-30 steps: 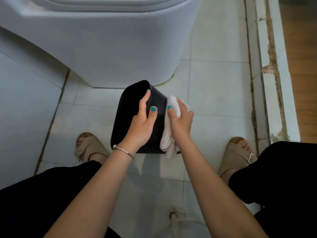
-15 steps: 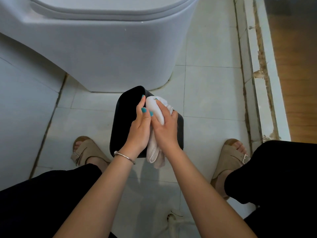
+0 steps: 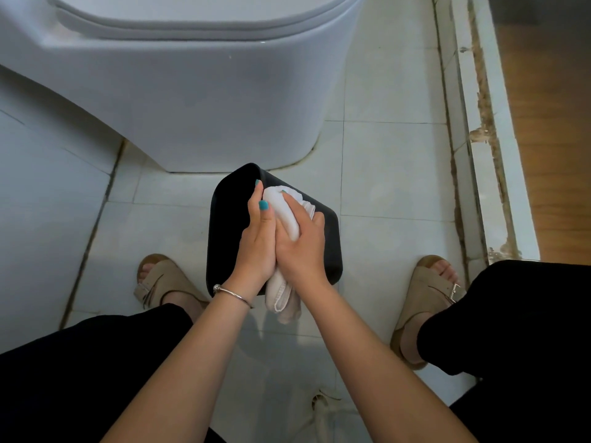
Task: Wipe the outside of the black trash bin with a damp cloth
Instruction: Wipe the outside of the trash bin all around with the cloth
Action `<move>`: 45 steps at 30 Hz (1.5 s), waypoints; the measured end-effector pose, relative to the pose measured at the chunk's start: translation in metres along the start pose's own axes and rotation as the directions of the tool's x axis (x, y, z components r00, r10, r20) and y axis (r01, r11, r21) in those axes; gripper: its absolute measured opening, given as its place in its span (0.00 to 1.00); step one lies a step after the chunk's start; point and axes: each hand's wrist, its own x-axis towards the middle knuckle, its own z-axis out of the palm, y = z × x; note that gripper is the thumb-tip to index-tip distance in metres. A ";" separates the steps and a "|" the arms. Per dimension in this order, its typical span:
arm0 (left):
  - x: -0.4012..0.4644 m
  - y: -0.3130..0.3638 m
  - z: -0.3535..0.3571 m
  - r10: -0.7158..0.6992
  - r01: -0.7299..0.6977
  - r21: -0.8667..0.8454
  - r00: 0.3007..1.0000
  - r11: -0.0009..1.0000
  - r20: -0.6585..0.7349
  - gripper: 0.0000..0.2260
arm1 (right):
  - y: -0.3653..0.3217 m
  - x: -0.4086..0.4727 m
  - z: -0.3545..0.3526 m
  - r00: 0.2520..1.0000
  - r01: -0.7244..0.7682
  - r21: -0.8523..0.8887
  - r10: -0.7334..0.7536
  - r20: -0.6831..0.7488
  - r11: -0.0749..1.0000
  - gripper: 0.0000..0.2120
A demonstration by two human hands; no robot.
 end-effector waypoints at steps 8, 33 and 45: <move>0.006 -0.004 -0.008 0.016 -0.015 0.132 1.000 0.991 -0.008 0.23 | 0.052 0.017 -0.014 0.997 -0.033 -0.154 0.021 -0.080 0.988 0.23; 0.011 -0.008 -0.005 0.069 -0.070 0.017 0.996 0.997 0.055 0.22 | 0.129 0.062 -0.046 0.908 -0.380 -0.152 0.337 -0.249 0.912 0.21; 0.014 -0.004 -0.011 0.070 -0.073 0.021 0.991 0.997 0.114 0.21 | 0.114 0.047 -0.059 0.903 -0.346 -0.059 0.316 -0.290 0.936 0.22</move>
